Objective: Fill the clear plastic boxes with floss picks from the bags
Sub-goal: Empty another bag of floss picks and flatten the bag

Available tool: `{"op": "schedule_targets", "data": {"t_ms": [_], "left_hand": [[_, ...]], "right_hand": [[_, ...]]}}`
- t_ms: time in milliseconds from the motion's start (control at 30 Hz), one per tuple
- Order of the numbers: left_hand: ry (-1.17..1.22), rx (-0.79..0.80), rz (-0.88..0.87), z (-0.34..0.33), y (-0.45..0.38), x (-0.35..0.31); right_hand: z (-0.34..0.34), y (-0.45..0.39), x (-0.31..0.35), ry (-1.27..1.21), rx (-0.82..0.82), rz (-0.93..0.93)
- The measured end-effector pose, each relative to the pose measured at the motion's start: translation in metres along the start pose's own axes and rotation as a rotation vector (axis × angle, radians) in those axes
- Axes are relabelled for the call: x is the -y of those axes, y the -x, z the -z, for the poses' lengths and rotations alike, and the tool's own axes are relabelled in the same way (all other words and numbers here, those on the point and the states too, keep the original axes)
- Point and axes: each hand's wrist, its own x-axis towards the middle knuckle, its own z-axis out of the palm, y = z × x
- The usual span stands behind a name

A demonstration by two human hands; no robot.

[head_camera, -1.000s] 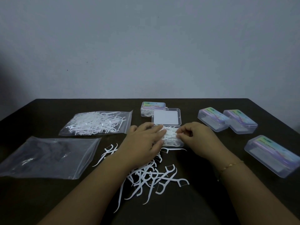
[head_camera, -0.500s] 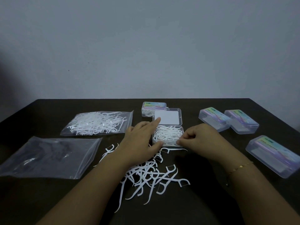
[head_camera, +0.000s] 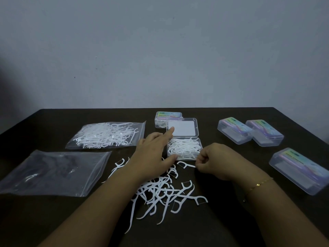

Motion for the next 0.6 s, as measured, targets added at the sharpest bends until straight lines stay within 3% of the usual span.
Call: {"op": "schedule_targets", "data": {"t_ms": [233,433,600], "left_hand": [[0.019,-0.032,-0.019,0.0002,0.0018,0.0006],[0.021,-0.069,0.043,0.0019,0.0019,-0.0022],[0.108,0.023,0.143,0.0004,0.0001,-0.0025]], "right_hand": [[-0.0013,0.0005,0.0024,0.004,0.039,0.012],[-0.0004,0.0004,0.0005,0.011,-0.027,0.008],[-0.0004,-0.0013,-0.0005,0.002,-0.011,-0.018]]}}
